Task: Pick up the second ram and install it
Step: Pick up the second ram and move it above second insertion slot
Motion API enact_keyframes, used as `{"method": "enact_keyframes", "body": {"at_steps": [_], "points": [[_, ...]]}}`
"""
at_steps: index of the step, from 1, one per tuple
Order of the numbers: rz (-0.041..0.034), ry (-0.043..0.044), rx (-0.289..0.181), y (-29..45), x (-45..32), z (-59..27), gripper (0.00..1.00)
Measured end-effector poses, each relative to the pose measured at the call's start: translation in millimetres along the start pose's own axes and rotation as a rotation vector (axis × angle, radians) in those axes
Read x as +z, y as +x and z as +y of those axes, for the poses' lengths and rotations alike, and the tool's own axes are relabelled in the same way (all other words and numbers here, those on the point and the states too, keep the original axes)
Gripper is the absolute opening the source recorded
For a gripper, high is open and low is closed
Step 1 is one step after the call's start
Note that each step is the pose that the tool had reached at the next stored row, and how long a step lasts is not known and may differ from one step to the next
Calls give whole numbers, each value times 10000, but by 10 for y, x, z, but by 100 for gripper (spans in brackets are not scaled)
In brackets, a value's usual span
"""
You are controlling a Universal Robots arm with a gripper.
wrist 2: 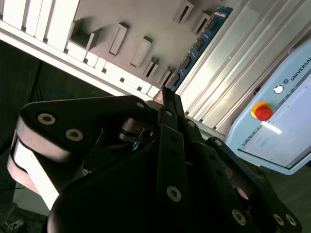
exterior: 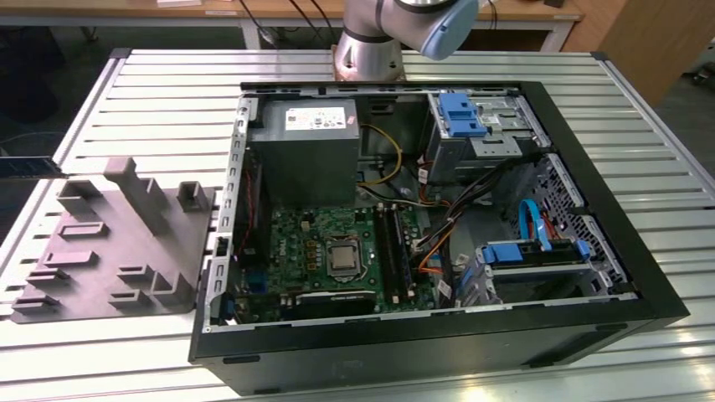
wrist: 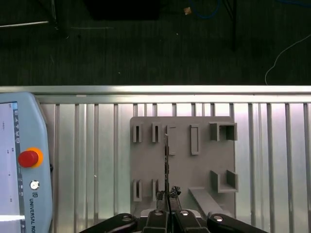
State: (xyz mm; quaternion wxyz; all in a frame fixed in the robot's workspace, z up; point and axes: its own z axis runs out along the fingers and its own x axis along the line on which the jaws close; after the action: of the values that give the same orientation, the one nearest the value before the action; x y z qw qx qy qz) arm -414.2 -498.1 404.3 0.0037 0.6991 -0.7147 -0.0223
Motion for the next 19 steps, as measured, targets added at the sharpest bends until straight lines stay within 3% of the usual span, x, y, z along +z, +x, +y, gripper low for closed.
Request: {"method": "enact_keyframes", "body": {"at_steps": [19], "points": [[0,0,0,-16,-25,-707,12]]}}
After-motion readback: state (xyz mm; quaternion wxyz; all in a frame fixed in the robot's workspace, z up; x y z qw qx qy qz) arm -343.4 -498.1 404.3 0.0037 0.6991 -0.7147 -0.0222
